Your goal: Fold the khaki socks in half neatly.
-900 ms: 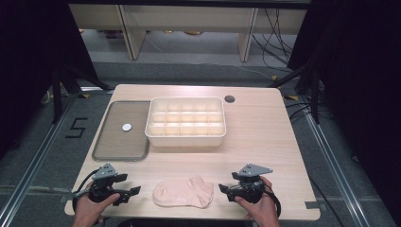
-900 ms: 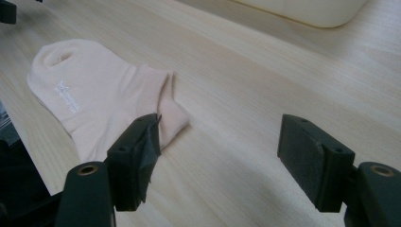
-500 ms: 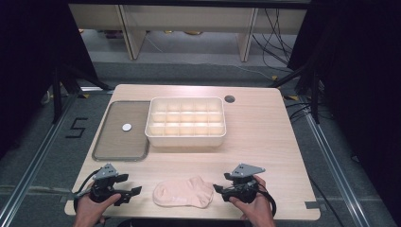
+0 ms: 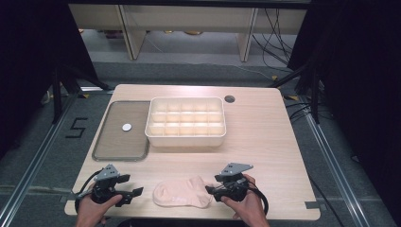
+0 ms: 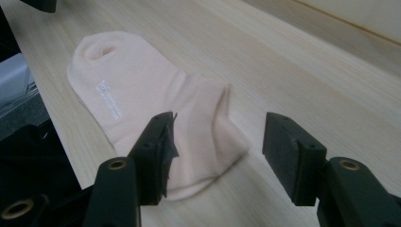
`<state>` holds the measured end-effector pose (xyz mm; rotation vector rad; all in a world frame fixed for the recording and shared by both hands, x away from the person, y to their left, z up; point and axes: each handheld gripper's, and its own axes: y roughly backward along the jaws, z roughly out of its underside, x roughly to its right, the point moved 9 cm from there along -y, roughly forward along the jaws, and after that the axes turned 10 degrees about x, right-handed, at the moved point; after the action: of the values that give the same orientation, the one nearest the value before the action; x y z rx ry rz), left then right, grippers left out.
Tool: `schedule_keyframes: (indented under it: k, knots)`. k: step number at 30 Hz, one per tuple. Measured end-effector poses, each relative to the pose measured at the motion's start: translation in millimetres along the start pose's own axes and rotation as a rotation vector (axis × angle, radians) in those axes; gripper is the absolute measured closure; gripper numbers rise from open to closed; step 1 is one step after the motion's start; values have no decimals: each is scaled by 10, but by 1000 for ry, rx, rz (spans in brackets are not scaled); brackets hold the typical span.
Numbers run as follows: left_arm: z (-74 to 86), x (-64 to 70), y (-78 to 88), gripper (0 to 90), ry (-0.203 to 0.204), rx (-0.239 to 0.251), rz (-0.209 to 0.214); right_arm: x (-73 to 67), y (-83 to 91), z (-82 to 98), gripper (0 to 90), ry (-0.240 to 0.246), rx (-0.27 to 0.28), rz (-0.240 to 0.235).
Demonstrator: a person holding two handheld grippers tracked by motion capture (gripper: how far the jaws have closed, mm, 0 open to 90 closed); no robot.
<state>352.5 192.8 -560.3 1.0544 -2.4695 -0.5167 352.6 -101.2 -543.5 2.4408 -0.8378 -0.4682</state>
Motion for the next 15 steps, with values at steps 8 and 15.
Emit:
schedule_keyframes:
  k: [8,15]
  knots:
    - [4,30,-11,206,-3,-5,9,-46,-194,-12,504,46,-43,6]
    - [-2,46,-20,207,6,2,12,-14,-332,-2,597,78,-95,8]
